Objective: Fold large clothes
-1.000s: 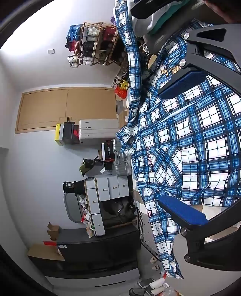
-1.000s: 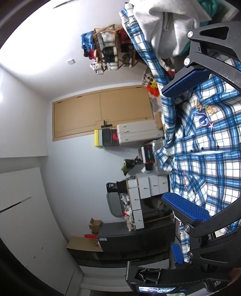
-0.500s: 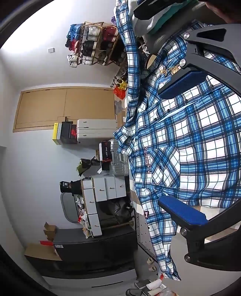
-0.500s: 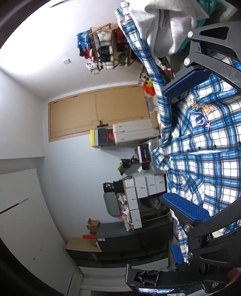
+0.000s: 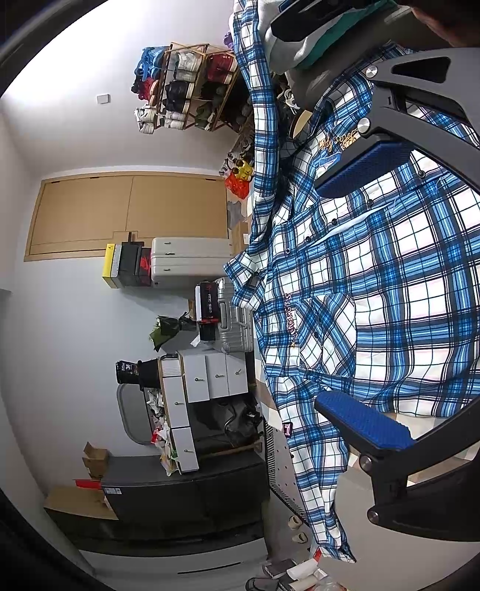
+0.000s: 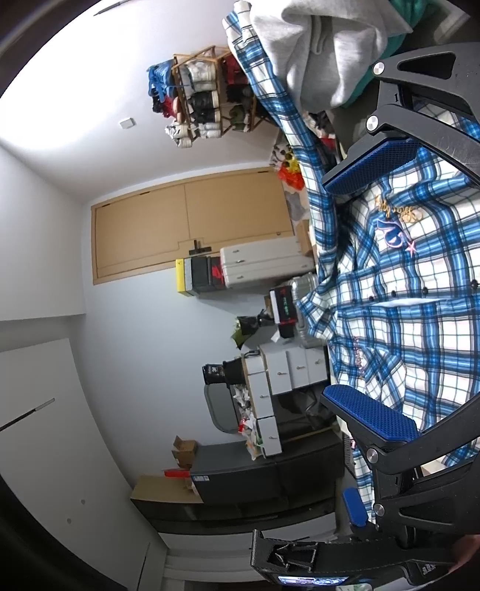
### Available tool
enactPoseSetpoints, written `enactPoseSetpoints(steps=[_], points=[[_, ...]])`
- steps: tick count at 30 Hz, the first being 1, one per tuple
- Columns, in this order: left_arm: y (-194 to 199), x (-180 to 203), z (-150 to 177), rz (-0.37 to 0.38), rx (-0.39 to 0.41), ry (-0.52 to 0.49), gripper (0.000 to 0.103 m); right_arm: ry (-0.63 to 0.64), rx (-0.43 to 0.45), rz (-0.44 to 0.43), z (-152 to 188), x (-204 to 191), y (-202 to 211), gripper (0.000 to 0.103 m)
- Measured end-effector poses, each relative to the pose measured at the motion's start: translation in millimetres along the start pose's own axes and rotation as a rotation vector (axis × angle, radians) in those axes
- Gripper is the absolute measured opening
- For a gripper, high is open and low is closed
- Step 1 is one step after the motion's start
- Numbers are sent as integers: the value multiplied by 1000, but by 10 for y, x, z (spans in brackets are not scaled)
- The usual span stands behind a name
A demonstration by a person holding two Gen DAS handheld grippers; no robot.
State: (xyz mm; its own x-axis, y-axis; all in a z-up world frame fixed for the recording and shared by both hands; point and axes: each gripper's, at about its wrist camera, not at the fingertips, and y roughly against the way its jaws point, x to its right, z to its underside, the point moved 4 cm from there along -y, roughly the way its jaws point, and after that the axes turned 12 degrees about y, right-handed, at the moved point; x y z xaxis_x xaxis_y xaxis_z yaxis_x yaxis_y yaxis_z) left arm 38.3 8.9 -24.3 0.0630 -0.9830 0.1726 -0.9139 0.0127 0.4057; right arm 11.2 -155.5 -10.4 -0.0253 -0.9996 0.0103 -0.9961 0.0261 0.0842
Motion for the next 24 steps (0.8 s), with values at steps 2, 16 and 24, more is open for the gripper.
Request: enactPoseSetpoints(steps=[2, 16, 24], points=[[-1, -1, 3, -3, 0, -1, 102, 2, 2, 1, 0, 0, -4, 103], [-22, 0, 4, 1, -12, 8, 102, -4, -7, -9, 5, 6, -24, 103], [-20, 10, 9, 2, -15, 5, 102, -3, -10, -16, 17, -10, -17, 103]])
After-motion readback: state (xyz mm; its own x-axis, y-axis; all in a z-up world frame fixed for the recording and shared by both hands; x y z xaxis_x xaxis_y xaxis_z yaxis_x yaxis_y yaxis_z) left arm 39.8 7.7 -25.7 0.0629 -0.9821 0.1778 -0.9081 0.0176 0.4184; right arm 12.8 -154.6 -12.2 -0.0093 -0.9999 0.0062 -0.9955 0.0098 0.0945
